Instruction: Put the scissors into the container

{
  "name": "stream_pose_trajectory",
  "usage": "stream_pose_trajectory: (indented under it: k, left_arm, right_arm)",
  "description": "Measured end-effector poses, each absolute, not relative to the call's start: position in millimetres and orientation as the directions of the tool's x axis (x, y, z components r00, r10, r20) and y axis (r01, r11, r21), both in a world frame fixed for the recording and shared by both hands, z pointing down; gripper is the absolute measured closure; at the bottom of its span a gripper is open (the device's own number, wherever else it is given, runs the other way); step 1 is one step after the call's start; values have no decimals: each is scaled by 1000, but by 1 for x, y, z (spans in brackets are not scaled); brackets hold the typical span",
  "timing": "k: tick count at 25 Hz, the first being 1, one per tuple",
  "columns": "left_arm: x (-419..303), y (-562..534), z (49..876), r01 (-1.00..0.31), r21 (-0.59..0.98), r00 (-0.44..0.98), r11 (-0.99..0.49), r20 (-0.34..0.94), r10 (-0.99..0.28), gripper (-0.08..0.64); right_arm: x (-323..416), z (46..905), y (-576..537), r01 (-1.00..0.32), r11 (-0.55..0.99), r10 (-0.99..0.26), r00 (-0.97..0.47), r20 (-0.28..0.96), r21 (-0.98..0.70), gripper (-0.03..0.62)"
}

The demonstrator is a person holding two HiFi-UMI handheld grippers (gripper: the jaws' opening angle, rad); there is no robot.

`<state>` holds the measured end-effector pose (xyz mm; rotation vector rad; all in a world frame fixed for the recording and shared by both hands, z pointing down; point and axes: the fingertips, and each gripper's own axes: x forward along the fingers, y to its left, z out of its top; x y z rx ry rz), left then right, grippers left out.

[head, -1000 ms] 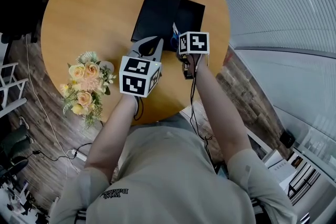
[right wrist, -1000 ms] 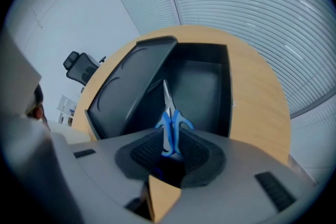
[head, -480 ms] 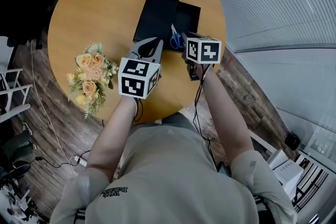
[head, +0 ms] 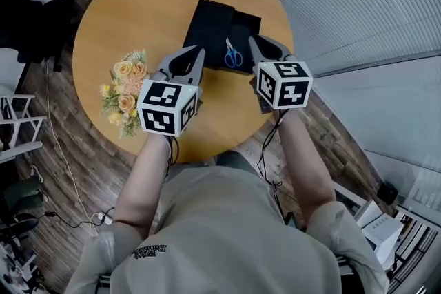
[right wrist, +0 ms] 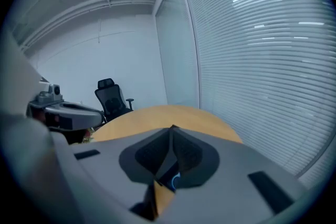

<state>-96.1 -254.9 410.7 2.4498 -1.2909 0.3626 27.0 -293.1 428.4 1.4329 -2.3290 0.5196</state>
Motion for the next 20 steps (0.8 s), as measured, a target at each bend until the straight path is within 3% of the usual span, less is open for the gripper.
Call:
stream_pose_trajectory:
  k: [11, 20]
  left_arm:
    - [-105, -220, 321, -839, 21, 537, -544, 190, -822, 537]
    - [-103, -197, 274, -822, -72, 552, -564, 136, -822, 537]
  right_arm:
    - [30, 311, -238, -879, 458, -851, -476, 221, -132, 554]
    - [31, 243, -209, -871, 485, -871, -489, 50, -78, 554]
